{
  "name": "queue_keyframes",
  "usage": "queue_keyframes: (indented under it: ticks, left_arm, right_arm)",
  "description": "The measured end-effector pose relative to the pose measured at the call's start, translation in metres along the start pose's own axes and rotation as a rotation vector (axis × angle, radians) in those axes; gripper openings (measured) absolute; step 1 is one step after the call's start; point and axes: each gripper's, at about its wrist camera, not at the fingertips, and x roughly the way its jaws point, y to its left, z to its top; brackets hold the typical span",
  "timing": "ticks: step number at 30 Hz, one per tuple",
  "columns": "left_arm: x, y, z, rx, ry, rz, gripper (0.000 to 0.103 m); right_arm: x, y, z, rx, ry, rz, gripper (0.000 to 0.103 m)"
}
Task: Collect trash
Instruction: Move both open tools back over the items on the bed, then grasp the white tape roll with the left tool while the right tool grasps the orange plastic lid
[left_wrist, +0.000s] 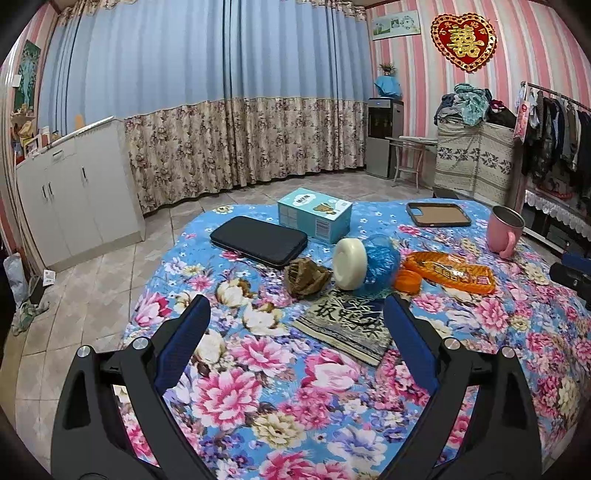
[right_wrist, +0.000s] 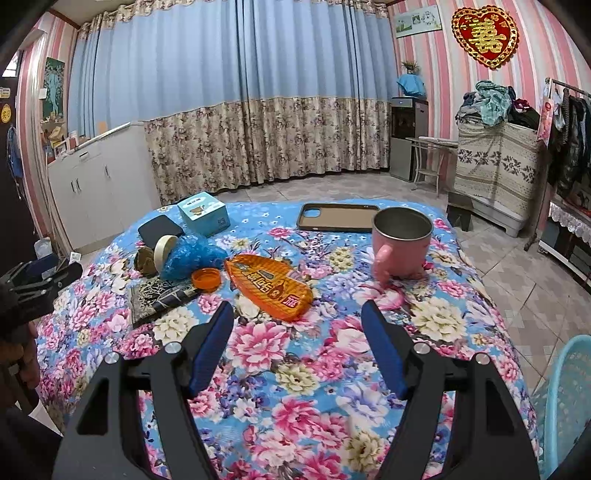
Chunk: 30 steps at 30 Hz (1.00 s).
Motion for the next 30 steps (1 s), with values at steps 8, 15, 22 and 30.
queue_keyframes:
  ticks: [8, 15, 22, 30]
  left_arm:
    - [0.017, 0.005, 0.009, -0.02, -0.005, 0.004, 0.093]
    - [0.046, 0.005, 0.018, -0.025, 0.01, 0.021, 0.093]
    - [0.066, 0.01, 0.022, -0.028, 0.025, 0.036, 0.093]
    - [0.089, -0.003, 0.029, -0.039, 0.064, -0.004, 0.093]
  right_arm:
    - [0.006, -0.003, -0.003, -0.002, 0.013, 0.007, 0.071]
    - [0.021, 0.003, 0.002, -0.011, 0.013, 0.017, 0.071]
    - [0.047, 0.025, 0.016, -0.038, 0.02, 0.047, 0.071]
    - [0.071, 0.044, 0.02, -0.05, 0.036, 0.075, 0.071]
